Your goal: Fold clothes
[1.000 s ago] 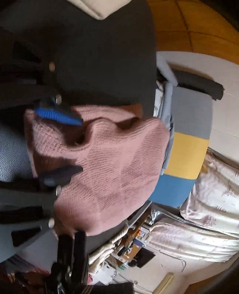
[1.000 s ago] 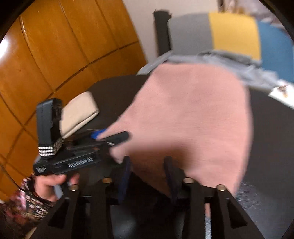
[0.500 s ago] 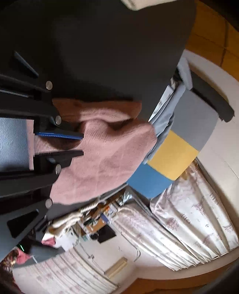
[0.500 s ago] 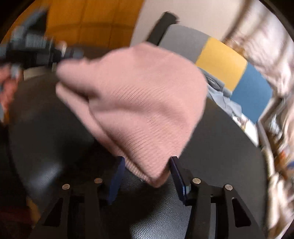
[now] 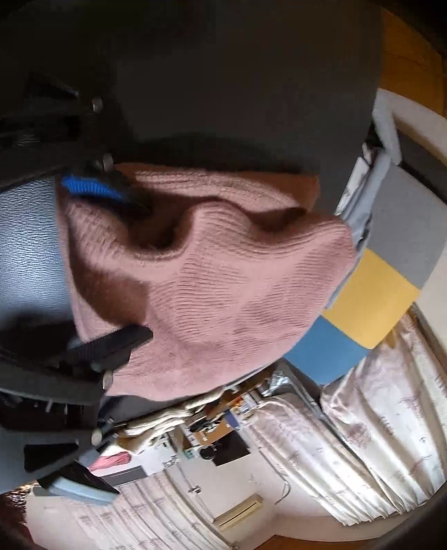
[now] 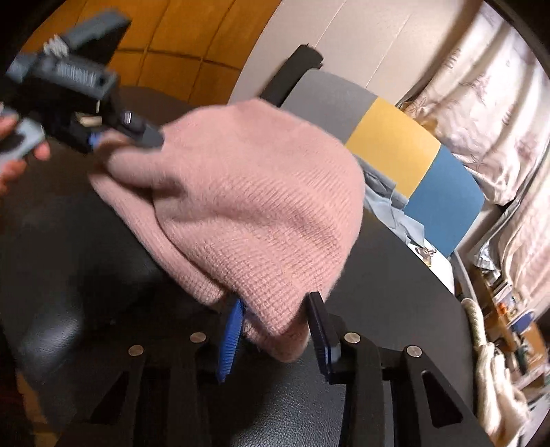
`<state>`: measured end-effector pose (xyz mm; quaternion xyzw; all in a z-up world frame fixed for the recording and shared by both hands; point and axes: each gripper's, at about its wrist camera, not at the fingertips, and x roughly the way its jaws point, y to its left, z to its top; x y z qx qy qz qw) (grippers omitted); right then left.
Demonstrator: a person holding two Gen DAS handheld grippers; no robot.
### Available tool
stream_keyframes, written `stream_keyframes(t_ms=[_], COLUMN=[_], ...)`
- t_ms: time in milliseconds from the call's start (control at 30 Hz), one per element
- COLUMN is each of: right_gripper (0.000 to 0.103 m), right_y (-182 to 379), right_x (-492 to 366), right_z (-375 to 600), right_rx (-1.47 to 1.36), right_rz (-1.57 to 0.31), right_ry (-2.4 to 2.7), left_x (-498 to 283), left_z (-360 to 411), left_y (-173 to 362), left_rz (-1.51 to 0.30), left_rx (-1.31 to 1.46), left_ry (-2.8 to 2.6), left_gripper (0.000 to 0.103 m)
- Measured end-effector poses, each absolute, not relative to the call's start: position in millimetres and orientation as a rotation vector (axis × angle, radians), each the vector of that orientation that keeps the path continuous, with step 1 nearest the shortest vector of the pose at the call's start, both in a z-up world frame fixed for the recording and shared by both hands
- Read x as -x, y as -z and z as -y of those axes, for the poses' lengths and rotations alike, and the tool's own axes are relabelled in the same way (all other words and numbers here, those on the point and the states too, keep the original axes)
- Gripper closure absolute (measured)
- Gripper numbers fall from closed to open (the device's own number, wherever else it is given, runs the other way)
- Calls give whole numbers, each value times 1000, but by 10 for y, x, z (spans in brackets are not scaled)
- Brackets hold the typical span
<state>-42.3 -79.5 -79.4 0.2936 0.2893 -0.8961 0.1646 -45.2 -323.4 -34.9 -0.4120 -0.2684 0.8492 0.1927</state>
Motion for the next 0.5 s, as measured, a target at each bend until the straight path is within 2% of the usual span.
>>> stream_keyframes(t_ms=[33,100,167,300,400,467,500], right_gripper=[81,88,91,92,92,90,84], right_y=[808,709,528,356,706,841,858], right_x=[451,457,446,430,548,612,633], right_z=[786,717,606,457,392,337,306], right_rx=[-841,-816,-760,-664,-816,-912,-951], right_rz=[-821,-803,-776,-831,-879,-877,-864], right_ry=[2554,2591,2667,2728,2703,2688,2681], left_x=[464,441,320,96,-29,-102,-138], left_z=[3268,3440,3603,3480,3219,3162,3133], left_y=[347,321,249,314,564,615,641], left_rz=[790,947,1060,899,782,778,777], left_rx=[1143,1058,916,940,1016,972,949], left_ry=[-2369,-2340,-2317,-2393,-2405,-2443,-2462], left_gripper=[98,97,97,97,96,95,94])
